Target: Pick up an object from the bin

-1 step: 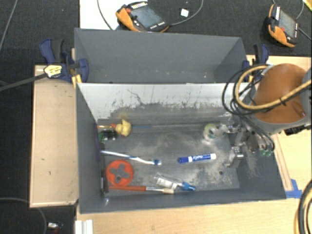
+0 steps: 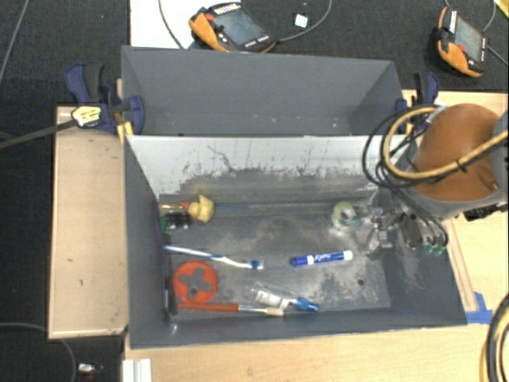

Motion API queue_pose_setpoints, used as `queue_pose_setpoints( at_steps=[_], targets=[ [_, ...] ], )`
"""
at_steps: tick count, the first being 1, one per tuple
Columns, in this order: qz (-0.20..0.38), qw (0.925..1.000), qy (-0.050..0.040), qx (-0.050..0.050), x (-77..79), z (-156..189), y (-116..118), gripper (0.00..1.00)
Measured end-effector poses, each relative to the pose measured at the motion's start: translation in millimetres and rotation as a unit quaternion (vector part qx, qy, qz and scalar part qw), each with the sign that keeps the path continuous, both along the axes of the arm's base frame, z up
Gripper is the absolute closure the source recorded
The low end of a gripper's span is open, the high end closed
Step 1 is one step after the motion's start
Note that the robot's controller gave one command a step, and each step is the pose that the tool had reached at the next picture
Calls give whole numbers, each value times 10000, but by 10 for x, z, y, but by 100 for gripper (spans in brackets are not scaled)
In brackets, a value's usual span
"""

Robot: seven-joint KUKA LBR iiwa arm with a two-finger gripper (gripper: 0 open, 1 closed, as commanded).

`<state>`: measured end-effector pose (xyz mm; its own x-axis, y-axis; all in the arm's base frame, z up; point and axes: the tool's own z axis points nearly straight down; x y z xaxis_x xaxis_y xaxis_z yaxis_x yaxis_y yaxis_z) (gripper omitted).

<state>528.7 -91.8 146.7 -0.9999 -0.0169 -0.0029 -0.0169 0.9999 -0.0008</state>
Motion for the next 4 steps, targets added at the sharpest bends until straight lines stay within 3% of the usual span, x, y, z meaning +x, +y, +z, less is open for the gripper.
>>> queue_pose_setpoints(
  at_steps=[1, 2, 3, 4],
  targets=[
    [2, 10000, 0, 0, 0, 0, 0, 100],
    [1615, 9869, 0, 4, -123, -233, 490, 100],
    [1570, 9876, -33, -14, 354, -211, 217, 100],
    [1730, 9849, 10, 10, 275, 770, 469, 100]
  ],
)
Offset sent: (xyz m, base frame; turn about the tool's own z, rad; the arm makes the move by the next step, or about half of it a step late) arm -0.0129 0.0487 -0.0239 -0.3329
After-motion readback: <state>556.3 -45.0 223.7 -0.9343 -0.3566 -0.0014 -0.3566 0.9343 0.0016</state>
